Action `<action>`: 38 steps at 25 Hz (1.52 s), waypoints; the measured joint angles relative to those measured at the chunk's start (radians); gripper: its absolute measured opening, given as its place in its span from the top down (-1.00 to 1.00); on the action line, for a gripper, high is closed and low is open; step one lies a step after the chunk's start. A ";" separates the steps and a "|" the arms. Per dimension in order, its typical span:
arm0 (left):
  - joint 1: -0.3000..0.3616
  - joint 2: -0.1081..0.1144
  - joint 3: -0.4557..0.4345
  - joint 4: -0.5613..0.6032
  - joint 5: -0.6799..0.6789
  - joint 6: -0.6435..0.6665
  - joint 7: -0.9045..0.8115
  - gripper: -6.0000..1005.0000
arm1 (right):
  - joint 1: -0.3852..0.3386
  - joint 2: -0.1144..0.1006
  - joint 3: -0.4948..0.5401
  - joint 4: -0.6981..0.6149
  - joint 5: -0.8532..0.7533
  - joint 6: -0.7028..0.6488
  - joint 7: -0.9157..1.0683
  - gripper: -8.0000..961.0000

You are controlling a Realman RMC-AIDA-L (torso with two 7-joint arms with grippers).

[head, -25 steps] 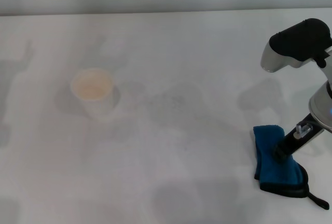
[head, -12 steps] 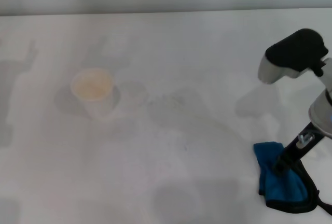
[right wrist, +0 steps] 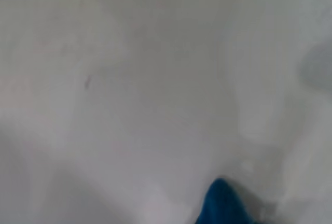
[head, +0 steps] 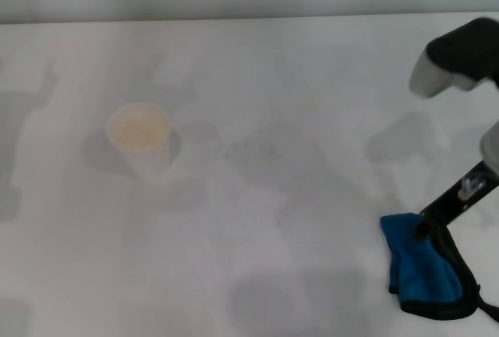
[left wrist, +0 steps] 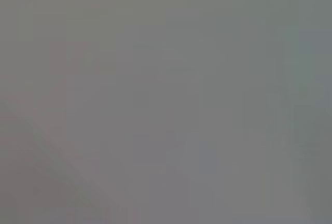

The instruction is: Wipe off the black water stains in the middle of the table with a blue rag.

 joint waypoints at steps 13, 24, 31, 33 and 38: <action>0.001 0.000 0.000 0.002 0.000 -0.018 0.000 -0.76 | 0.038 -0.012 0.648 0.344 0.242 -0.217 -0.487 0.18; 0.003 0.006 0.000 -0.010 -0.006 -0.075 -0.033 -0.76 | 0.024 -0.035 1.032 0.740 0.596 -0.425 -1.076 0.18; 0.003 0.006 0.000 -0.012 -0.006 -0.077 -0.041 -0.76 | -0.045 -0.003 1.072 0.873 0.900 -0.575 -1.473 0.18; 0.003 0.006 0.000 -0.012 -0.006 -0.077 -0.041 -0.76 | -0.051 -0.001 1.073 0.951 1.002 -0.607 -1.637 0.18; 0.020 0.006 0.000 -0.012 -0.006 -0.078 -0.041 -0.76 | -0.053 0.000 1.124 1.177 1.321 -0.623 -2.121 0.19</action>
